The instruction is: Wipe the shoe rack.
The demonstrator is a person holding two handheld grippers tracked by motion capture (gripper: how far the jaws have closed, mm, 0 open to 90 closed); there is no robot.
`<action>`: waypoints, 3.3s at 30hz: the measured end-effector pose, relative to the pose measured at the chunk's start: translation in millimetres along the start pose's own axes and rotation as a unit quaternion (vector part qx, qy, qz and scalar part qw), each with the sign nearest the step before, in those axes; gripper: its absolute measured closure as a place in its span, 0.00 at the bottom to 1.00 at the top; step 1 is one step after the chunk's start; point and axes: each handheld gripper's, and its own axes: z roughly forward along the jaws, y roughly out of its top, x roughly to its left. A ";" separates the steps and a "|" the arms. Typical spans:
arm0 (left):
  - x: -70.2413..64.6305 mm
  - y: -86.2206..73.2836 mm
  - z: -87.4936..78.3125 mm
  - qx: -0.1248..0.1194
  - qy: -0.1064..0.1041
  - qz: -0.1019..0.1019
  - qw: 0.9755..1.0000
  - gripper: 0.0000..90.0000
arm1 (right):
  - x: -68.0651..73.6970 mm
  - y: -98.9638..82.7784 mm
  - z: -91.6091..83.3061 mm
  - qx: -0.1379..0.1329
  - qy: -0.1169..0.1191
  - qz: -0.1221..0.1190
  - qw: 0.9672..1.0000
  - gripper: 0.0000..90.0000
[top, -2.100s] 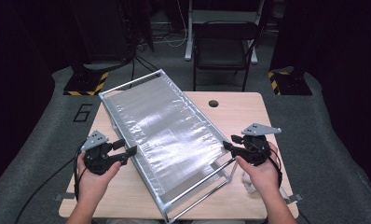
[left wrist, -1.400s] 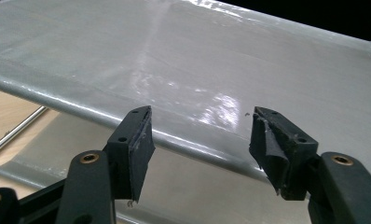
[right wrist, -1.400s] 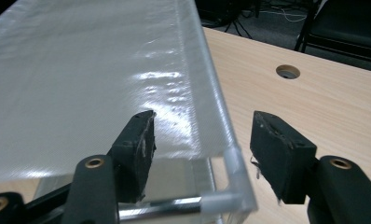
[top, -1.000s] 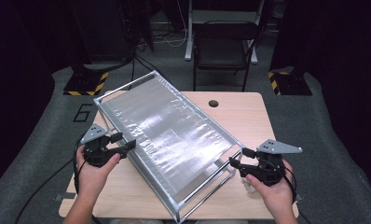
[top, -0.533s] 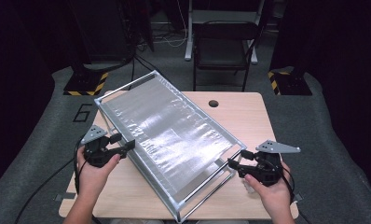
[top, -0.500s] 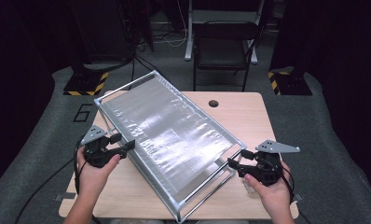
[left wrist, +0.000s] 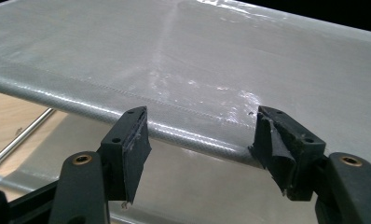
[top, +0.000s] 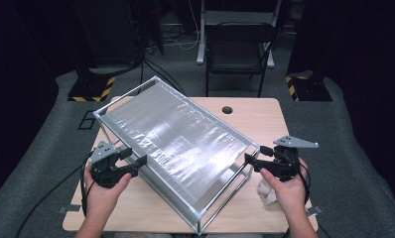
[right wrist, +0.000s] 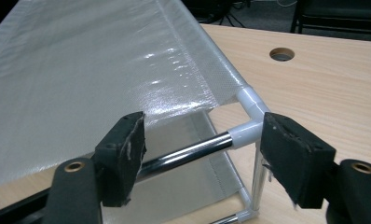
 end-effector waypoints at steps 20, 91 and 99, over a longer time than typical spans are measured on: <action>9.5 22.8 20.7 0.017 -0.030 0.051 0.998 0.37 | 22.6 -16.5 -4.1 0.012 0.027 0.011 1.000 0.29; -27.4 4.8 9.3 0.021 -0.066 0.078 0.995 0.32 | -4.3 -37.7 -15.9 -0.019 0.014 0.007 1.000 0.35; -32.5 1.4 16.1 0.026 -0.051 0.089 0.994 0.33 | -27.8 -66.6 -9.3 0.000 -0.020 0.014 1.000 0.36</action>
